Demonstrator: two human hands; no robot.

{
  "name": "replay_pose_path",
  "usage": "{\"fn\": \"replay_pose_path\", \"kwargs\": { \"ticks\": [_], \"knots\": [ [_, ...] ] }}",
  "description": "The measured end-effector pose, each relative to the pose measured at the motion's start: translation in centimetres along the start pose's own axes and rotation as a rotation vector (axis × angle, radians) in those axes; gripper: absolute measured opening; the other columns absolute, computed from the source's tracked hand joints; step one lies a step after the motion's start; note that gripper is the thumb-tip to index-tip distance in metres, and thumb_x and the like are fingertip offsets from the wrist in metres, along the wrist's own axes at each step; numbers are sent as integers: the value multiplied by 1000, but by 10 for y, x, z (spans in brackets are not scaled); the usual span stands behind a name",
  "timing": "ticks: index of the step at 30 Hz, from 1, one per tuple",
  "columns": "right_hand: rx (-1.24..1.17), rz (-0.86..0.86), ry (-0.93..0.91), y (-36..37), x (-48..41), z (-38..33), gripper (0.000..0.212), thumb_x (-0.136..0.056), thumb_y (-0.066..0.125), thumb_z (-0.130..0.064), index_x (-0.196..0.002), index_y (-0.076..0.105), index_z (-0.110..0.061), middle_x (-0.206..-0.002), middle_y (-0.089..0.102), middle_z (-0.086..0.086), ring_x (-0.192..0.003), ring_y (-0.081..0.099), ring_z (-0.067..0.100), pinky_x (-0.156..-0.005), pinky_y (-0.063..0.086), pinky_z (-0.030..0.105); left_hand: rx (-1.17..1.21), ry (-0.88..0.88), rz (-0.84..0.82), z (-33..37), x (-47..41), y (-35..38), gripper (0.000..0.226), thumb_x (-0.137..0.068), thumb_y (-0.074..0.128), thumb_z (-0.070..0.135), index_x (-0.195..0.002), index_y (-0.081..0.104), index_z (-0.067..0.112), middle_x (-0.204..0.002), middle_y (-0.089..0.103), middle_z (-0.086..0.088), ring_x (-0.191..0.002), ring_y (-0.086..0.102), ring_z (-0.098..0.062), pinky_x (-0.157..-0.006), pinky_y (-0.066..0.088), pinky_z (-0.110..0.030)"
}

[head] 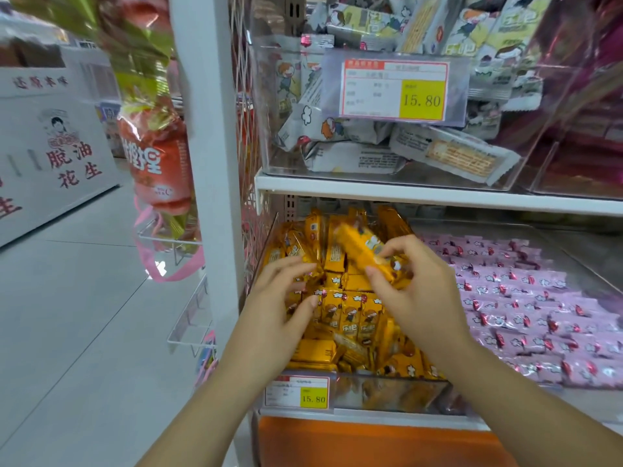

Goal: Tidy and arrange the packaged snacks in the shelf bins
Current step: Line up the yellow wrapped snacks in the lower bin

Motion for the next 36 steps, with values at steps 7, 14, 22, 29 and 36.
{"fn": "replay_pose_path", "kwargs": {
  "ticks": [7,14,22,29,36],
  "knots": [
    [267,146,206,-7,-22,28,21,-84,67,-36,-99,64,-22,-101,51,-8,-62,47,7,-55,34,18,-97,46,-47,3,-1,4,35,-92,60,20,-108,52,51,-120,47,30,-108,51,10,-94,36,-7],
    [398,-49,131,14,-29,27,45,-83,59,-55,-120,63,-30,-110,62,0,-86,62,22,-75,52,37,-111,38,-76,4,-1,4,36,-92,59,20,-106,51,52,-110,51,32,-103,53,11,-84,40,-5],
    [158,-173,-131,4,6,-6,28,-85,60,-30,-111,68,-25,-91,52,-28,-61,51,-3,-62,49,19,-33,-46,-97,4,5,-2,36,-92,60,16,-102,55,50,-99,60,26,-93,57,15,-76,44,-4],
    [34,-861,163,92,53,15,38,-84,70,-29,-121,60,-26,-115,62,-8,-90,56,-1,-78,48,18,10,-118,-23,-5,28,-31,37,-88,63,10,-98,61,46,-92,68,24,-90,64,6,-72,46,-6],
    [100,-1078,239,119,58,11,55,-84,69,-38,-132,46,-24,-111,47,-4,-103,51,12,-79,43,22,-28,-121,-27,-14,39,-40,35,-89,62,10,-99,63,44,-95,68,27,-91,65,5,-76,50,-11]
  ]
}}
Point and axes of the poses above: each hand's wrist, its own x-axis away from the middle knuckle, its own y-axis out of the palm, z = x × y, the point moved 9 cm from there along -x, towards the middle knuckle
